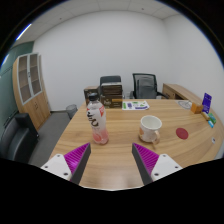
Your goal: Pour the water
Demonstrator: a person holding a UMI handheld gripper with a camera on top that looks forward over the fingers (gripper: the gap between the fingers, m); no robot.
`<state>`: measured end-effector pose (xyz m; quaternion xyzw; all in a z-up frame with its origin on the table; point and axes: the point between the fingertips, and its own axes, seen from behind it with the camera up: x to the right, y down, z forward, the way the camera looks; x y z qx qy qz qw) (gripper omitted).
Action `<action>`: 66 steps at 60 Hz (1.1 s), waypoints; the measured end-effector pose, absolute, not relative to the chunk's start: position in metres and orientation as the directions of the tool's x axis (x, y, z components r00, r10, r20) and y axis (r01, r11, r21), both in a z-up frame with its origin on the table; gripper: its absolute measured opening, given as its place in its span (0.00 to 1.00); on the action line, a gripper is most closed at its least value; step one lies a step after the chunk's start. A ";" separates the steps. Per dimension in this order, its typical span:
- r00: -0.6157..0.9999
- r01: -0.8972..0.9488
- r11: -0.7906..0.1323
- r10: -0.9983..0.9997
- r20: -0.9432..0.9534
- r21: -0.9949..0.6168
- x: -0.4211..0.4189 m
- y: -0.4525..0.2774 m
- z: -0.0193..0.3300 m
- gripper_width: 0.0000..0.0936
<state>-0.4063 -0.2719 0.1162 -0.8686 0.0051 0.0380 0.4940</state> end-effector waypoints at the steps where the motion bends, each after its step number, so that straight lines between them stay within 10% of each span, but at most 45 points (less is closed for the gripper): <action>1: 0.997 -0.050 -0.502 0.029 -0.075 -0.863 -0.412 -0.264 0.116 0.92; 18: 0.998 -0.030 -0.385 0.033 -0.047 -0.922 -0.460 -0.142 0.090 0.84; 41: 0.997 -0.058 -0.363 0.027 -0.073 -0.930 -0.467 -0.108 0.072 0.31; 54: 0.970 -0.202 -0.313 0.065 -0.233 -0.928 -0.468 -0.114 0.135 0.31; 66: 0.652 -0.696 -0.328 0.084 -0.753 -0.639 -0.461 -0.118 0.210 0.30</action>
